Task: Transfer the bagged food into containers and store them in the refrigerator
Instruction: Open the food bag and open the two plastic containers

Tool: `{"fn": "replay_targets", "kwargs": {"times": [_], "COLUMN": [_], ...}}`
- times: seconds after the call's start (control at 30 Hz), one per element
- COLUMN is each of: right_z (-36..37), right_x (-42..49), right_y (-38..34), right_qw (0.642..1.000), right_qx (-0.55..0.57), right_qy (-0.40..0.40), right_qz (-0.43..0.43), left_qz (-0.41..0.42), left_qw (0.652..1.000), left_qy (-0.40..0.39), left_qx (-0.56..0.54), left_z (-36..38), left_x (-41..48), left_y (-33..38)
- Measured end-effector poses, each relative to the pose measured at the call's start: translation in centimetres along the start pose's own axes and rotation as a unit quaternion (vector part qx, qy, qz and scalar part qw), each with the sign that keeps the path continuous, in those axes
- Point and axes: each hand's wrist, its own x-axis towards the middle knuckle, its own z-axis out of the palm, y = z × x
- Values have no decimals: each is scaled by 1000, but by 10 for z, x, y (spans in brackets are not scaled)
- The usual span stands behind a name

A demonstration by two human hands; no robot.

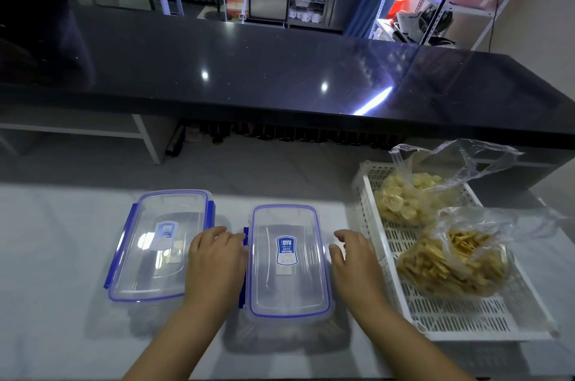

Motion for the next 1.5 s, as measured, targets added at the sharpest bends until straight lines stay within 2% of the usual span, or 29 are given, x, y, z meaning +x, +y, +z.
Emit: {"fn": "replay_targets", "kwargs": {"times": [0.17,0.27,0.37,0.47,0.57,0.7,0.8,0.9,1.0,1.13,1.33,1.5], "right_z": [0,4,11,21,35,58,78,98,112,125,138,142], "right_x": [6,11,15,18,17,10,-2,-16,-23,-29,-43,-45], "right_y": [-16,-26,-39,-55,-74,-104,-128,-148,-156,-162,-167,-167], "right_qw": [998,995,990,986,978,958,947,944,960,967,972,981], "right_qx": [4,15,20,37,59,113,124,102,88,123,171,132], "right_qy": [18,15,-3,-26,-60,-148,-231,-269,-221,-219,-162,-141], "right_qz": [-61,-101,-136,-160,-191,-217,-184,-159,-145,-45,-12,-6], "left_qz": [-58,-104,-170,-172,-169,-166,-165,-255,-328,-320,-340,-330], "left_qw": [997,992,985,982,981,982,985,965,944,936,875,873], "left_qy": [37,68,13,-58,-71,-74,-29,51,17,-42,-25,-28], "left_qx": [-35,-8,28,57,67,53,27,12,-12,-140,-344,-358], "left_z": [-6,-13,-19,-14,-14,-16,-24,-36,-38,-31,-21,-15], "left_x": [8,14,15,10,2,-10,-13,-14,-11,-8,-10,-9], "left_y": [-3,-26,-54,-71,-79,-86,-98,-123,-148,-165,-181,-193]}}
